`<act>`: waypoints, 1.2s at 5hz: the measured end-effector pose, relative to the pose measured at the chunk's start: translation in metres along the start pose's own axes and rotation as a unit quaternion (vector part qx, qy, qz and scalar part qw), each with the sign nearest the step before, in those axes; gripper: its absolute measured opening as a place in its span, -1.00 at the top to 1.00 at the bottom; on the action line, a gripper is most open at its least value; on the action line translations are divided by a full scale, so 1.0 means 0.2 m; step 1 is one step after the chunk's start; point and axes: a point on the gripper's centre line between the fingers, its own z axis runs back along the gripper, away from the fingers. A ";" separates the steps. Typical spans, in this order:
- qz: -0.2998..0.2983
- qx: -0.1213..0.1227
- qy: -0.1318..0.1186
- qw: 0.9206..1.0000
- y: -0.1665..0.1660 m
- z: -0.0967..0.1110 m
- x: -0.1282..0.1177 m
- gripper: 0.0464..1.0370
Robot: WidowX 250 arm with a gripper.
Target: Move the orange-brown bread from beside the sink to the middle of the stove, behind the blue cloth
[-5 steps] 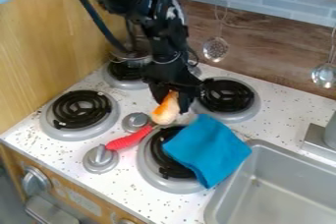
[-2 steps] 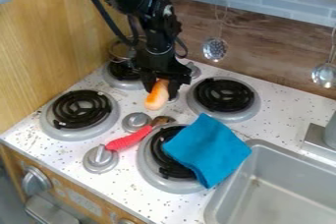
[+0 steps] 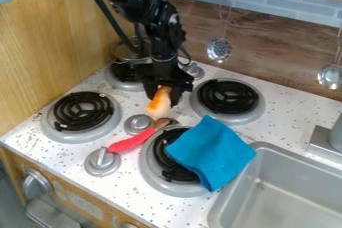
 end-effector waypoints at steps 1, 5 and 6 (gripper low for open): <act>0.000 0.005 -0.004 1.000 0.01 -0.01 0.00 -0.93; -0.020 -0.019 -0.041 0.999 0.01 0.20 -0.18 -0.93; -0.036 -0.044 -0.071 0.996 0.00 0.33 -0.26 -0.93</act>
